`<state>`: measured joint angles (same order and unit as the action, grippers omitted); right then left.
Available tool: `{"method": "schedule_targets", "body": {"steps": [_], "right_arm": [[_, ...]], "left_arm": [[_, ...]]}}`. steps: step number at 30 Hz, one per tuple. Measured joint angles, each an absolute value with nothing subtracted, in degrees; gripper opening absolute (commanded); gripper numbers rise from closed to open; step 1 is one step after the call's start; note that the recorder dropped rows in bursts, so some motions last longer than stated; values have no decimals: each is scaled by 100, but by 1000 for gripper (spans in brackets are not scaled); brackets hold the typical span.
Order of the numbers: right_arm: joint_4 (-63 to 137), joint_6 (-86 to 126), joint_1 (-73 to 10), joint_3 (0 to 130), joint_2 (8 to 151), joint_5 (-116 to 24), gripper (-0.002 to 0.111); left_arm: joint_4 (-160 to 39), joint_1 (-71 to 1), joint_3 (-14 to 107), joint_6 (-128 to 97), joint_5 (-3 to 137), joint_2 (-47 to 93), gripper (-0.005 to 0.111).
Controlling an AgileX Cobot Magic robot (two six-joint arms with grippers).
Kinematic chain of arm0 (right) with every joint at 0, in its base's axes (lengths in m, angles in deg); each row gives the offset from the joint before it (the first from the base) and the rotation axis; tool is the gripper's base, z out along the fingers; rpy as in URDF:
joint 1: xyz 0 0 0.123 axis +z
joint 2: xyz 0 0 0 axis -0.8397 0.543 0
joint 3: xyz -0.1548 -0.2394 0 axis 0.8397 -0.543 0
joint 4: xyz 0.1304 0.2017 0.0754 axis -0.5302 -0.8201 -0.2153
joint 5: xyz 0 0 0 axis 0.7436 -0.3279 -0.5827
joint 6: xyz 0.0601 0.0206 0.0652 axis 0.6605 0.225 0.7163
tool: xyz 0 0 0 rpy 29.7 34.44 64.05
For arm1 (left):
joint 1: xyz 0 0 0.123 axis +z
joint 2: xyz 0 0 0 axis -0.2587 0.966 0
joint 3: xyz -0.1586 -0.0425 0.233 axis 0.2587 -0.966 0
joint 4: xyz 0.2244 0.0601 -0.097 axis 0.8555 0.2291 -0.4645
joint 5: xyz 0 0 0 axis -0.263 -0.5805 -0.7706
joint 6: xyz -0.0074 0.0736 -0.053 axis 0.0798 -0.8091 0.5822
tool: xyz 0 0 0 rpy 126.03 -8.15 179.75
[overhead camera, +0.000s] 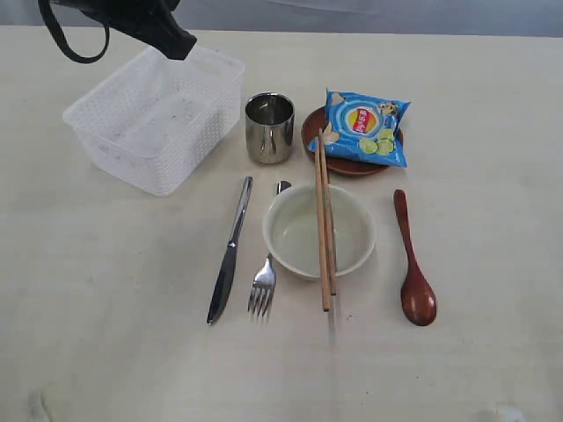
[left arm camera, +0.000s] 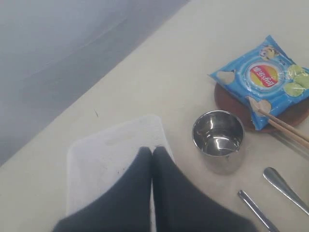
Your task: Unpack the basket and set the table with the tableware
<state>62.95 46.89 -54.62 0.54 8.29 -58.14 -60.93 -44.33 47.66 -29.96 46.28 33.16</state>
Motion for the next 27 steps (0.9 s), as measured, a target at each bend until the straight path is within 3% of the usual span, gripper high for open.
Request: {"method": "schedule_targets", "body": {"steps": [13,27], "right_arm": [[3087,2196,-5462,54,814,-6533,0],[2857,2118,-5602,54,814,-6598,0]], "left_arm": [[-6048,-4433,4766,-2996,4628,3316,0],[-6048,-4433,4766,-2996,4628,3316,0]]}}
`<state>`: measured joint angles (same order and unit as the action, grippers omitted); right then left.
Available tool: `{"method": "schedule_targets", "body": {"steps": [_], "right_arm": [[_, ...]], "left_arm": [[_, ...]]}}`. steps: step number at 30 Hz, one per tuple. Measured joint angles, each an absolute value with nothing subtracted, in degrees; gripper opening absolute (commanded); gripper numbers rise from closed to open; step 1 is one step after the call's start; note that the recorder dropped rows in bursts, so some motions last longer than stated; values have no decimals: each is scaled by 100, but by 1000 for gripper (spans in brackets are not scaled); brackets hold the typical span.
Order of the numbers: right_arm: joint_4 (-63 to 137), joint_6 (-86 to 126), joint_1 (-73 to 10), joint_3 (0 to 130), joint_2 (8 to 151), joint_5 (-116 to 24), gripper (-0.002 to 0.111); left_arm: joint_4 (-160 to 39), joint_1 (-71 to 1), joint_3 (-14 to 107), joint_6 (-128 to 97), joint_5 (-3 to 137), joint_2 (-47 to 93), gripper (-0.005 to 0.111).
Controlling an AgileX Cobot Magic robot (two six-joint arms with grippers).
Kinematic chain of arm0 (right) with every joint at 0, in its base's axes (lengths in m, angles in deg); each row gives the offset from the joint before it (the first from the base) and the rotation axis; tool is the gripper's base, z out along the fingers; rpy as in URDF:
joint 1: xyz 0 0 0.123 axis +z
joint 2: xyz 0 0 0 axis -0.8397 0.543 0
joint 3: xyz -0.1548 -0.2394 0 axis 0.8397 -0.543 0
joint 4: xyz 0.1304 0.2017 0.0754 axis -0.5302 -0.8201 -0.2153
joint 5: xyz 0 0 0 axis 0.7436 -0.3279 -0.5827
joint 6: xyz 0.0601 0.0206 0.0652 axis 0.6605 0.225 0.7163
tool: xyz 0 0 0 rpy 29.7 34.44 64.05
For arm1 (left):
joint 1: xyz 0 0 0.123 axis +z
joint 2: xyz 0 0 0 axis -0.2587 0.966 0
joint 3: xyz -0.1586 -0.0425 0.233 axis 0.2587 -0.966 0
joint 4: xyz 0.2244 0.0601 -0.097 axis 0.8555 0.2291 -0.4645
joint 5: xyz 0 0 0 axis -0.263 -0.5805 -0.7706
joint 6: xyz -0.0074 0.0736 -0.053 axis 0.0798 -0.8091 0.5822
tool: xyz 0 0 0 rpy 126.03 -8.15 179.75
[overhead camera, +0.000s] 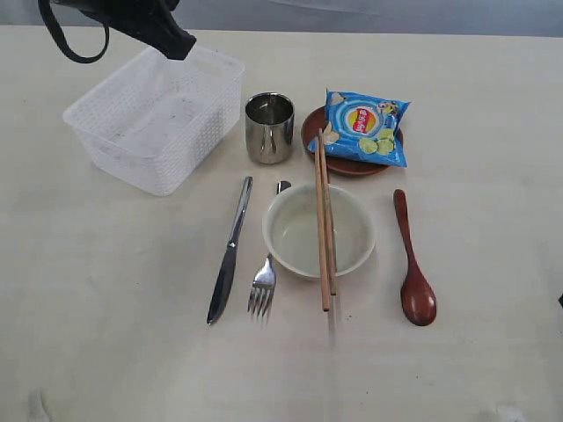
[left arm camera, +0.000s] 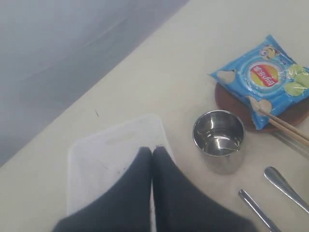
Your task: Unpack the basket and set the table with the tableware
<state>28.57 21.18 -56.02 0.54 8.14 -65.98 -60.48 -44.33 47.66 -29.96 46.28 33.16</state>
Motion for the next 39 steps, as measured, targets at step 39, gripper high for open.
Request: {"method": "schedule_targets", "body": {"steps": [39], "right_arm": [[2857,2141,-5602,54,814,-6598,0]], "left_arm": [[-8487,-1635,393,-3048,5296,-4167,0]]}}
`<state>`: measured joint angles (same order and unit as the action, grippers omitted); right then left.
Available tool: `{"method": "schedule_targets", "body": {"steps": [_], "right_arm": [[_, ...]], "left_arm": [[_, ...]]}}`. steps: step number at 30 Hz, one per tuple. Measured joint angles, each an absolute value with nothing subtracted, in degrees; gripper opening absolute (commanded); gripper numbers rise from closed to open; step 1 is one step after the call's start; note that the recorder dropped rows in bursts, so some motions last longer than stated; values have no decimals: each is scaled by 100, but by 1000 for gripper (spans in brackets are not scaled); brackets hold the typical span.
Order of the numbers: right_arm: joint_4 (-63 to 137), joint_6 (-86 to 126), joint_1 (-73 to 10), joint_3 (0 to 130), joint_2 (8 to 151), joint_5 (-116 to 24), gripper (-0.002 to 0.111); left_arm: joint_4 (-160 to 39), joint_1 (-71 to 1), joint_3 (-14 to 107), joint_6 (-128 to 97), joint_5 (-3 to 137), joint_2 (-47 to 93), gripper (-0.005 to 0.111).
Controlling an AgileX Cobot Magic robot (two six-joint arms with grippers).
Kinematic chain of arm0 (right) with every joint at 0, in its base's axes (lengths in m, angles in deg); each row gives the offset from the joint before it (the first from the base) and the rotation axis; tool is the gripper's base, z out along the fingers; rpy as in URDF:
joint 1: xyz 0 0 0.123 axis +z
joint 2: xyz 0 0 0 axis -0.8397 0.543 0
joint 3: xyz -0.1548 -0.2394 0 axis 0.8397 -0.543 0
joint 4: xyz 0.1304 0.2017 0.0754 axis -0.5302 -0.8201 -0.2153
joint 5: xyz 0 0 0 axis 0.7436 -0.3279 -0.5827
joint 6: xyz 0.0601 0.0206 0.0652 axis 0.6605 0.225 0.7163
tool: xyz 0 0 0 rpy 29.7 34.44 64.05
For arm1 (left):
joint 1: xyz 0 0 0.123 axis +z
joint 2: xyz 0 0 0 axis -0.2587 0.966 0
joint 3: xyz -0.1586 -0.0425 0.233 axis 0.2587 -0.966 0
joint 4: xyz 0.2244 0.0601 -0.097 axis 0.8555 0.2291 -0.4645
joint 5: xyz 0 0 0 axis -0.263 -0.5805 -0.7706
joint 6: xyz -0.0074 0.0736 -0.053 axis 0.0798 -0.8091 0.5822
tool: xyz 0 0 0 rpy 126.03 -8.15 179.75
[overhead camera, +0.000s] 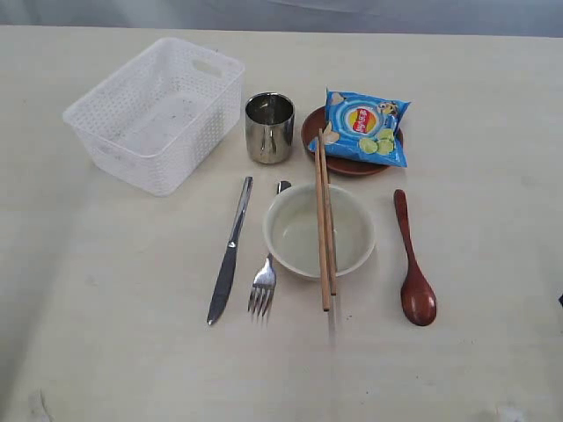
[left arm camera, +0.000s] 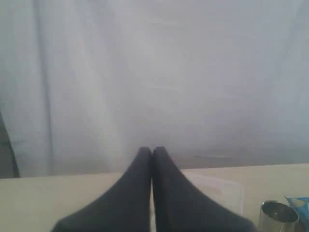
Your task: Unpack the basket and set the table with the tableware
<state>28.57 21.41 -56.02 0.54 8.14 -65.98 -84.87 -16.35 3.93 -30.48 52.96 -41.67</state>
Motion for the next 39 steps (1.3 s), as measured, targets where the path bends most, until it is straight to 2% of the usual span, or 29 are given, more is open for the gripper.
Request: {"method": "schedule_targets", "body": {"steps": [16,26,33,39], "right_arm": [[2857,2141,-5602,54,814,-6598,0],[2857,2141,-5602,54,814,-6598,0],[2857,2141,-5602,54,814,-6598,0],[2857,2141,-5602,54,814,-6598,0]], "left_arm": [[-8488,-1635,-1240,-3006,5452,-4572,0],[-8326,-1635,-1413,-2940,5400,-4572,0],[-6915,-1635,-1416,-1324,5013,-4572,0],[-6536,-1635,-1416,-451,4828,-4631,0]]}}
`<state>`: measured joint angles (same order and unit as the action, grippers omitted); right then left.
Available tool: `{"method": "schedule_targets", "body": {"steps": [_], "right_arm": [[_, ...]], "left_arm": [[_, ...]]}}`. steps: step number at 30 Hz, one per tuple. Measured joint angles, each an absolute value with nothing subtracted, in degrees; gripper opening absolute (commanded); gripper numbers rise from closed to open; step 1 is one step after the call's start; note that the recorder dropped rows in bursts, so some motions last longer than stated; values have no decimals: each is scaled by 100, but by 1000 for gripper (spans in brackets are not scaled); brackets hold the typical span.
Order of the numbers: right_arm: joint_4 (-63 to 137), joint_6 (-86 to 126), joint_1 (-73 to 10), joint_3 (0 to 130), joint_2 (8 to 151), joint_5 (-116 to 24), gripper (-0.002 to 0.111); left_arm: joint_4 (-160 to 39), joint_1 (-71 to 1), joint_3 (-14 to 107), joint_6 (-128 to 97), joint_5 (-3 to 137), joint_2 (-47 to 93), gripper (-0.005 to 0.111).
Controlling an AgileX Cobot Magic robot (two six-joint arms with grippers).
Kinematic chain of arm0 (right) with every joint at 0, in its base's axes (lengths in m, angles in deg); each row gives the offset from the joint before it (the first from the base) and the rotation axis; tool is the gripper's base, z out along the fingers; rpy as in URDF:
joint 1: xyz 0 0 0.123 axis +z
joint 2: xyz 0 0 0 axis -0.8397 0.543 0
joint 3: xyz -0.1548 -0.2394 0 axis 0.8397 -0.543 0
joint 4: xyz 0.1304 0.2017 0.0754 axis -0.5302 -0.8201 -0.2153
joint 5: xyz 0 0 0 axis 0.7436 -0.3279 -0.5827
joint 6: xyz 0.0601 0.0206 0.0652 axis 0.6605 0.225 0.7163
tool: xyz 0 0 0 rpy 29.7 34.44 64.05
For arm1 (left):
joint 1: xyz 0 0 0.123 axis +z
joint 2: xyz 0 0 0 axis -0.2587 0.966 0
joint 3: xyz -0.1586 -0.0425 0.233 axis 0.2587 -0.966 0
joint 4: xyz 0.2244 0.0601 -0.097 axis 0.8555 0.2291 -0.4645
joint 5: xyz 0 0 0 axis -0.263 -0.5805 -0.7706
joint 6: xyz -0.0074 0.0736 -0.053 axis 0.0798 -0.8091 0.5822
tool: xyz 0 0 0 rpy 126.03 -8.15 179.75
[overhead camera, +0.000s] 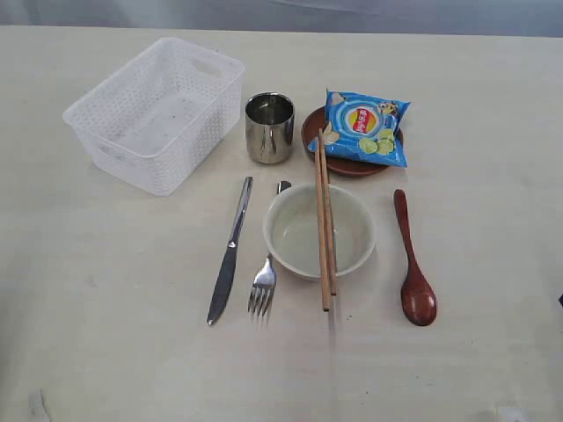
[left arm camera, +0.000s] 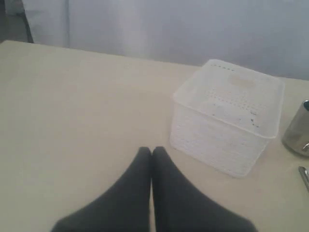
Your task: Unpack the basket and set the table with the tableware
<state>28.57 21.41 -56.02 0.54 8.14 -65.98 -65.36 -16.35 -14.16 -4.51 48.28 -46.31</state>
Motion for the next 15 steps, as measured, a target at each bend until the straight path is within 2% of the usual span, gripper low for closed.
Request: {"method": "schedule_targets", "body": {"steps": [15], "right_arm": [[2857,2141,-5602,54,814,-6598,0]], "left_arm": [[-6251,-1635,-1416,-361,4830,-4668,0]]}}
